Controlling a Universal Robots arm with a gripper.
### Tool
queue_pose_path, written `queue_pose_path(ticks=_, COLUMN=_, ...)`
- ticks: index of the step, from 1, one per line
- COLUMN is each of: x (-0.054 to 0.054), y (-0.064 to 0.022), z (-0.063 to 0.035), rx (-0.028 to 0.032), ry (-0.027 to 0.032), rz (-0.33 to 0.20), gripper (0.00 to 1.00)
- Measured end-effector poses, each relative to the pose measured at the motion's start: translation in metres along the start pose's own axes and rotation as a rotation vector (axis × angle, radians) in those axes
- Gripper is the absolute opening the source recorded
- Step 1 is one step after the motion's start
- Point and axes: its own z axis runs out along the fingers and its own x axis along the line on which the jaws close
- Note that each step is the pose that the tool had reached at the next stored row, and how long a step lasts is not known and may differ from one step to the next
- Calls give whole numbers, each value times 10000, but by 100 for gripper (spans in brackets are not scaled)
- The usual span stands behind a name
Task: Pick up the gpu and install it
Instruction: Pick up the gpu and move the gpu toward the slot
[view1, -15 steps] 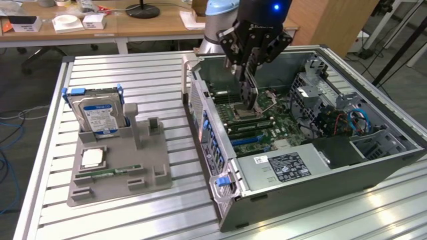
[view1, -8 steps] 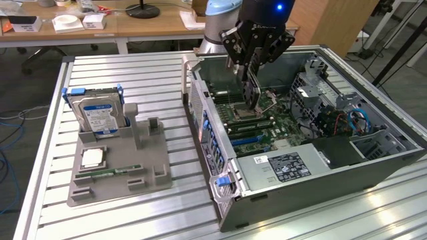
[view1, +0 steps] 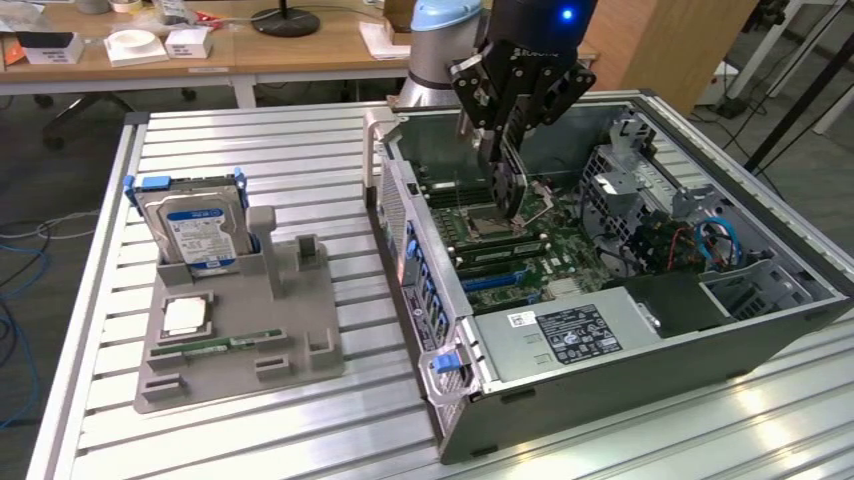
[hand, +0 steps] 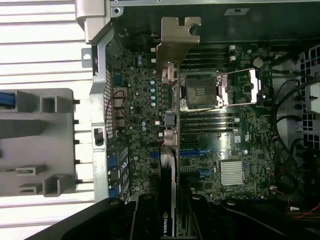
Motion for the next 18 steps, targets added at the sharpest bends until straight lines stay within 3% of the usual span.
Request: queue_pose_path(ticks=18, x=-125, y=9, z=3, rx=1, ry=0, rz=0, gripper=26)
